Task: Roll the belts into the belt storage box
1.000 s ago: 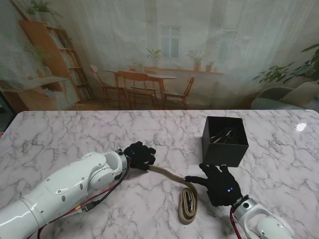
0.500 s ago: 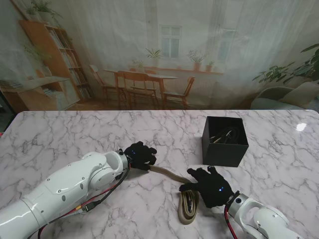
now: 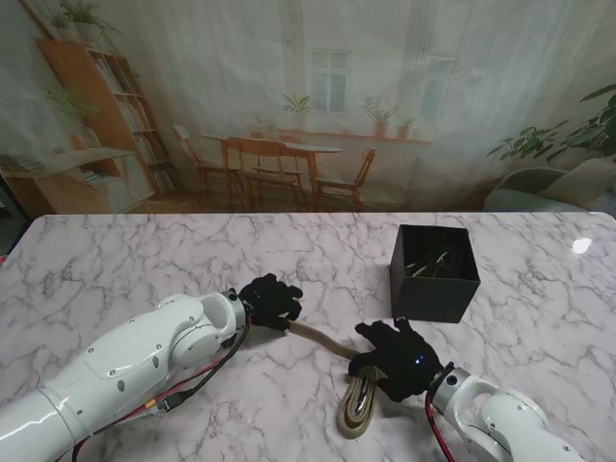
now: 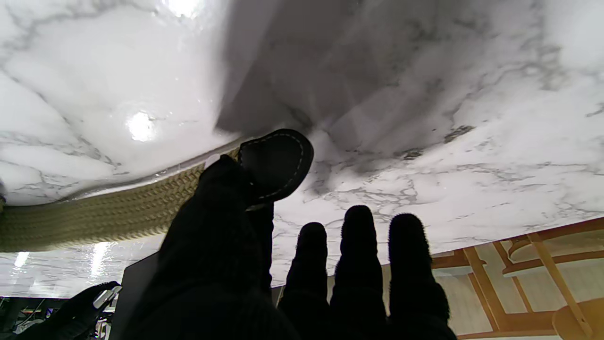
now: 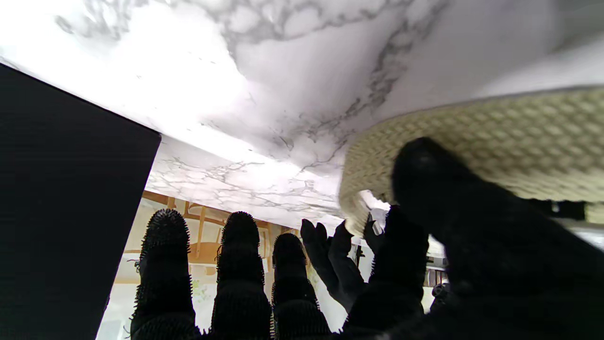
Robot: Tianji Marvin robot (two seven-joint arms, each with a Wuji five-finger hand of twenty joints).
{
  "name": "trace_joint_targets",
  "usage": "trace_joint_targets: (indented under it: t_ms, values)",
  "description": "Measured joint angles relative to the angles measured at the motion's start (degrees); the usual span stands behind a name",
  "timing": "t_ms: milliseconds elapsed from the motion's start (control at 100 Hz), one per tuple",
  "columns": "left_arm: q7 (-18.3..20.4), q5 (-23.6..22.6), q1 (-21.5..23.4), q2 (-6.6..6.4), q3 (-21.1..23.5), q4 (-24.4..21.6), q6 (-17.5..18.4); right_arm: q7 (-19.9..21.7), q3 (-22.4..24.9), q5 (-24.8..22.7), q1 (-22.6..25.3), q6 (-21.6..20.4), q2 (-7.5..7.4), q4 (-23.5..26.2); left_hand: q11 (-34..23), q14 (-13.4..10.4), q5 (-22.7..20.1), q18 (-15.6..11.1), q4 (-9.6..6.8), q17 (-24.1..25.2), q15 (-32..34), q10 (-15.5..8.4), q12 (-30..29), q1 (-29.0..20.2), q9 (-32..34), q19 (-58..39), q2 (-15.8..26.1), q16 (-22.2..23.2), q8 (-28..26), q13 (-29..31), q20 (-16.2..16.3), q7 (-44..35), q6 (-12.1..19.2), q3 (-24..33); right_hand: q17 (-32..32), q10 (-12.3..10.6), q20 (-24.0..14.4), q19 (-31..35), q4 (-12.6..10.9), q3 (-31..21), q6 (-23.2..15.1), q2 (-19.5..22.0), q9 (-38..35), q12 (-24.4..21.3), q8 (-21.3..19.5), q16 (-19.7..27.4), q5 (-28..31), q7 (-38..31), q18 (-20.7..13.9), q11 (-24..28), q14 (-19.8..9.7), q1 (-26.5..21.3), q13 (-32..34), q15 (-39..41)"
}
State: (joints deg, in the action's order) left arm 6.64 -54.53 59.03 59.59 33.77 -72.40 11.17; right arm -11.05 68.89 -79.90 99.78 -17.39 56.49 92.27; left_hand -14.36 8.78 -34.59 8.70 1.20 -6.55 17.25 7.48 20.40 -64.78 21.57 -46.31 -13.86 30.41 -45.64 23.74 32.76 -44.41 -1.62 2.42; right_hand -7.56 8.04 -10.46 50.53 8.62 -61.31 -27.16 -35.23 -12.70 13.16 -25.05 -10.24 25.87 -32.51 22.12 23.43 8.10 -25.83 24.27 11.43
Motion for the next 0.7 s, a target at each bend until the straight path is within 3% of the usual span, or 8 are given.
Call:
trace_joint_targets:
  t_ms: [50, 100, 270, 360, 390, 470, 540, 700]
  values:
    - [0.28, -0.26, 0.30, -0.08, 0.43, -0.31, 0.28, -0.10, 0.02, 0.14, 0.01, 0.34, 0.03, -0.04, 0.00, 0.00, 0.01, 0.00, 0.00, 0.00, 0.00, 0.00, 0.00, 0.00, 0.00, 0.00, 0.00, 0.00, 0.00, 0.00, 0.00, 0.06, 0.02, 0.00, 0.00, 0.36, 0.01, 0.00, 1.55, 3.58, 0.08, -0.10, -0.82, 0.15, -0.75, 0.00, -0.04, -1.66, 0.08, 0.72, 0.20, 1.98, 0.00, 0.00]
    - [0.71, -0.58, 0.73, -0.18, 1.05, -0.78, 0.65, -0.54, 0.01, 0.39, 0.03, 0.81, 0.09, -0.22, 0.00, 0.00, 0.01, 0.00, 0.00, 0.00, 0.00, 0.00, 0.00, 0.04, 0.00, 0.00, 0.00, 0.00, 0.00, 0.00, 0.00, 0.43, 0.58, 0.00, -0.05, 0.54, 0.01, 0.00, 1.23, 6.06, 1.82, -0.10, -1.62, 0.47, -2.12, 0.00, -0.04, -3.88, 0.60, 1.30, 0.71, 4.02, 0.28, 0.00]
    - [2.18, -2.36, 2.42, -0.90, 2.66, -2.95, 2.61, -2.98, -0.54, 1.68, 0.02, 3.56, 0.46, -1.62, 0.00, 0.00, -0.01, 0.01, 0.00, 0.00, -0.01, 0.00, 0.00, 0.08, 0.02, 0.00, -0.34, 0.00, -0.01, 0.00, 0.00, 0.58, 0.59, 0.00, -1.46, 0.93, 0.01, 1.02, 0.39, 9.15, 14.98, 1.24, -8.95, 1.19, -8.23, 0.00, 1.66, -14.67, 0.74, 3.35, 0.95, 7.22, 3.90, 0.00]
    - [2.57, -2.54, 3.22, -1.26, 3.07, -3.62, 3.59, -4.92, -1.63, 2.19, -0.39, 5.87, 0.50, -2.82, 0.04, 0.00, -0.80, 0.01, 0.00, 0.00, -0.01, -0.01, 0.00, 0.08, 0.90, 0.00, -0.57, 0.00, -0.01, 0.23, 0.00, 0.58, 0.57, 0.01, -2.34, -1.05, 0.01, 1.66, 3.11, 9.14, 15.71, 1.65, -15.97, 2.07, -5.94, 0.00, 2.08, -19.97, 0.74, 3.78, 0.80, 7.56, 7.49, 0.04]
    - [2.68, -2.55, 3.46, -1.38, 3.09, -3.83, 3.80, -5.54, -1.99, 2.20, -0.56, 6.67, 0.53, -3.19, 0.04, 0.00, -0.80, 0.01, 0.00, 0.00, -0.01, -0.02, 0.00, 0.08, 1.36, 0.00, -0.58, 0.00, -0.03, 0.65, 0.00, 0.58, 0.47, 0.01, -2.51, -3.18, -0.02, 1.66, 4.30, 9.14, 15.72, 1.67, -18.94, 2.24, -4.96, -0.05, 2.08, -21.63, 0.74, 3.80, 0.69, 7.37, 8.50, 0.09]
    - [2.73, -2.45, 4.09, -1.50, 3.21, -4.28, 4.06, -6.08, -2.49, 3.02, -0.86, 8.62, 0.80, -3.74, 0.04, 0.00, -1.33, 0.01, 0.00, 0.00, -0.01, -0.02, 0.00, 0.08, 1.37, 0.00, -0.60, 0.00, -0.04, 0.66, 0.00, 0.58, -0.02, 0.01, -3.59, -5.56, -0.07, 2.10, 6.54, 9.49, 15.73, 1.67, -27.46, 3.64, -2.24, -0.87, 2.06, -24.90, 0.79, 5.53, 0.34, 5.76, 12.61, 1.20]
    - [2.69, -1.58, 4.54, -1.50, 3.30, -4.55, 4.20, -6.11, -2.75, 4.50, -0.99, 10.49, 1.14, -4.00, 0.04, 0.00, -1.35, 0.38, 0.00, 0.00, -0.02, -0.02, 0.00, 0.08, 1.37, 0.00, -0.65, -0.13, -0.05, 0.67, 0.00, 0.58, -0.09, 0.01, -4.48, -7.37, -0.16, 2.31, 7.30, 10.76, 15.76, 1.67, -33.30, 5.56, -1.37, -2.13, 2.01, -25.49, 1.30, 7.99, -0.94, 3.62, 15.71, 2.44]
    - [2.84, 3.45, 4.18, -1.44, 1.51, -4.65, 4.97, -6.42, -2.84, 5.65, -1.00, 13.33, 1.84, -4.33, 0.06, 0.06, -2.06, 0.72, 0.00, 0.00, -0.18, -0.02, 0.00, 0.10, 1.38, 0.00, -0.88, -0.14, -0.05, 0.67, 0.00, 0.69, -0.29, 0.01, -5.41, -8.91, -0.57, 2.86, 7.86, 11.73, 15.88, 1.67, -44.02, 9.90, 0.67, -4.40, 1.29, -25.96, 1.42, 14.03, -3.93, 1.01, 21.18, 4.66]
